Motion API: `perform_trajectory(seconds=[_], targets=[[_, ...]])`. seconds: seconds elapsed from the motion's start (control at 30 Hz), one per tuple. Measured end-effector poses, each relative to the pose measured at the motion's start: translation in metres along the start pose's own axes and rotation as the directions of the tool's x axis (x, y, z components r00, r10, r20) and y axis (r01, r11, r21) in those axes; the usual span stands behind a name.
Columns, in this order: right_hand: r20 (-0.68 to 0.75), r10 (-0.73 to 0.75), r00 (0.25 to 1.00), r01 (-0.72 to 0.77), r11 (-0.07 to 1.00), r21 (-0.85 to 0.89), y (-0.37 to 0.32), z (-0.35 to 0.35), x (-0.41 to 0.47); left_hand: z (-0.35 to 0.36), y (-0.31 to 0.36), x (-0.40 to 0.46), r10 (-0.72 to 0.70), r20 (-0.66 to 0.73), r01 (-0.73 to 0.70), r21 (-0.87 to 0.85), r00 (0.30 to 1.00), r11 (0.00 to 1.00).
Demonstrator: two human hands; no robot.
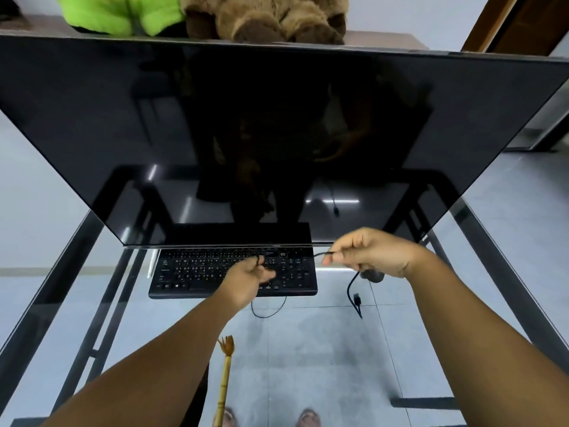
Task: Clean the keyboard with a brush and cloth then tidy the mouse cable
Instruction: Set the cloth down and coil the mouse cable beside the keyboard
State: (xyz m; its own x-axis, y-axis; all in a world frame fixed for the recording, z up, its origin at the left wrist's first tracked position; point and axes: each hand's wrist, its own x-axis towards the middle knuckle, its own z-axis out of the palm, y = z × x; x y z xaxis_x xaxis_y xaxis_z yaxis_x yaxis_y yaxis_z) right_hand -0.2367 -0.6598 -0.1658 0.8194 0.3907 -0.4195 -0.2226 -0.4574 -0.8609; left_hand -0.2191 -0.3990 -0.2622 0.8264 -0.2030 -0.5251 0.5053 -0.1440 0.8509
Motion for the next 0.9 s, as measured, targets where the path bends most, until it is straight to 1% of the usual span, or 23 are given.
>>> perform_trajectory(seconds=[0.03,0.1,0.17,0.27,0.3,0.37,0.43,0.47,0.53,0.6,0.67,0.77,0.83,0.9], targets=[[-0.041,-0.016,0.999,0.018,0.999,0.029,0.000,-0.003,0.002,0.001,-0.001,-0.003,-0.004,0.077,0.001,0.045,0.997,0.999],[-0.176,-0.035,0.984,0.042,0.998,0.039,0.004,-0.007,0.010,0.002,-0.002,-0.009,-0.029,0.205,-0.012,0.198,0.978,0.980],[-0.334,-0.020,0.942,0.042,0.997,0.060,0.013,-0.010,0.022,0.001,0.000,-0.015,-0.039,0.306,-0.049,0.275,0.951,0.960],[-0.510,0.014,0.860,0.029,0.997,0.077,0.030,-0.009,0.038,0.001,0.006,-0.024,-0.031,0.443,-0.071,0.213,0.896,0.974],[-0.543,0.017,0.840,0.026,0.997,0.072,0.036,-0.007,0.042,0.000,0.007,-0.026,-0.028,0.460,-0.051,0.160,0.887,0.986],[-0.576,0.029,0.817,0.016,0.997,0.072,0.048,-0.003,0.048,-0.002,0.009,-0.026,-0.033,0.450,0.027,0.018,0.893,0.999],[-0.567,0.067,0.821,-0.026,0.996,0.081,0.056,0.002,0.049,-0.008,0.014,-0.026,-0.030,0.434,0.108,-0.157,0.900,0.982],[-0.542,0.100,0.835,-0.071,0.995,0.074,0.059,0.005,0.048,-0.010,0.017,-0.025,-0.017,0.417,0.140,-0.264,0.909,0.954],[-0.448,0.187,0.874,-0.175,0.982,0.069,0.067,0.010,0.046,-0.016,0.020,-0.023,0.004,0.346,0.168,-0.467,0.938,0.868],[-0.328,0.258,0.909,-0.237,0.966,0.104,0.075,0.013,0.043,-0.019,0.022,-0.021,0.009,0.258,0.155,-0.608,0.966,0.779],[-0.241,0.283,0.928,-0.262,0.958,0.112,0.080,0.014,0.040,-0.021,0.021,-0.018,-0.009,0.172,0.128,-0.698,0.985,0.704],[-0.153,0.280,0.948,-0.277,0.960,0.040,0.080,0.015,0.036,-0.019,0.020,-0.011,-0.057,0.021,0.051,-0.804,0.998,0.593],[-0.099,0.278,0.956,-0.279,0.960,0.001,0.076,0.016,0.034,-0.013,0.020,-0.007,-0.096,-0.078,-0.020,-0.866,0.992,0.500],[-0.038,0.280,0.959,-0.281,0.959,-0.033,0.069,0.016,0.031,-0.007,0.021,-0.004,-0.137,-0.162,-0.085,-0.889,0.977,0.450]])
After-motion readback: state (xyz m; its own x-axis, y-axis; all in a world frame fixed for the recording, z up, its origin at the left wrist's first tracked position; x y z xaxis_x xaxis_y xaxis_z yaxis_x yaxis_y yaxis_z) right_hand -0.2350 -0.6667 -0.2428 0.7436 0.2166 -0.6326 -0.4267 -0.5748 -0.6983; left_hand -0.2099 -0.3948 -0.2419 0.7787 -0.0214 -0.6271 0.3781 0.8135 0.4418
